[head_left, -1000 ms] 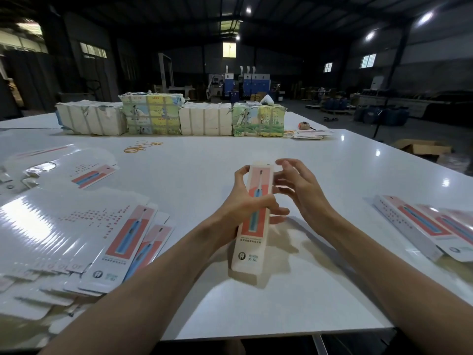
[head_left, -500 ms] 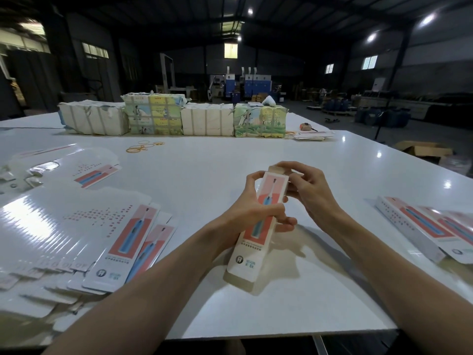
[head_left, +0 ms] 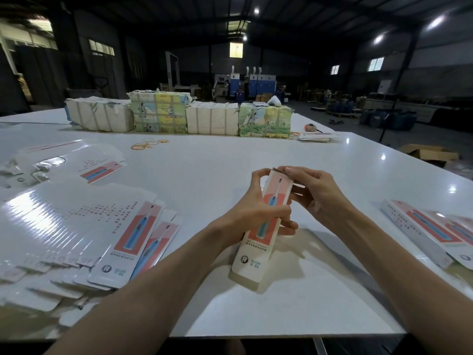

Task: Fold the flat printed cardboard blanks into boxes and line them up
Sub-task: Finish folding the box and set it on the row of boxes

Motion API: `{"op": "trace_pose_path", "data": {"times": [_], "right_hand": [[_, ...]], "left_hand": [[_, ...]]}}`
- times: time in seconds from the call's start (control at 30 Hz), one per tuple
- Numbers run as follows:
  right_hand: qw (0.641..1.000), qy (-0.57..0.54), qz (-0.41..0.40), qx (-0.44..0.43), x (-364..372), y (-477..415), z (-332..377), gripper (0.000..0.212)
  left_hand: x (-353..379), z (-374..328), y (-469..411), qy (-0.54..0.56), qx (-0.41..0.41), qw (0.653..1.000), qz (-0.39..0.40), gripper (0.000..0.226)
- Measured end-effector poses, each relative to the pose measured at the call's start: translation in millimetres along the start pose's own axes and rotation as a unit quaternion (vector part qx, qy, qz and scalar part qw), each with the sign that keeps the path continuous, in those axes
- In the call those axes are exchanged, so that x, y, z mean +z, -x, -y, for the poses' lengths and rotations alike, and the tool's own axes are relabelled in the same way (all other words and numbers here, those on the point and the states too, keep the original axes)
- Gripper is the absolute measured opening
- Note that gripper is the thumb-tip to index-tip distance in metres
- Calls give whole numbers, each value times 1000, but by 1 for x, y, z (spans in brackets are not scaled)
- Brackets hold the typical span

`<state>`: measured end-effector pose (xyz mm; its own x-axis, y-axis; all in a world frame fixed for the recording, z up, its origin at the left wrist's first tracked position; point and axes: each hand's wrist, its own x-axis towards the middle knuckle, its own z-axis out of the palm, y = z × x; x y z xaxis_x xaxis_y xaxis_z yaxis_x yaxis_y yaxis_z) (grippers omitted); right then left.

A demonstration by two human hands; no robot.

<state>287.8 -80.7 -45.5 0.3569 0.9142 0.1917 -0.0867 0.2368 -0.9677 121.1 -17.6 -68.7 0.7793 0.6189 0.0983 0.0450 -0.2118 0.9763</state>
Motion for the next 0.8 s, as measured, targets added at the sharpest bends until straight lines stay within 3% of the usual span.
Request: {"op": "trace_pose_path", "data": {"times": [0.3,0.8], "right_hand": [[999,5,-40,-8,-3,1,3,23],[998,51,36,-1,-7,1,5,21]], "left_hand": [[0,0,4,-6,9,1000,20,97],[-7,5,1,11,34,999,19,95]]}}
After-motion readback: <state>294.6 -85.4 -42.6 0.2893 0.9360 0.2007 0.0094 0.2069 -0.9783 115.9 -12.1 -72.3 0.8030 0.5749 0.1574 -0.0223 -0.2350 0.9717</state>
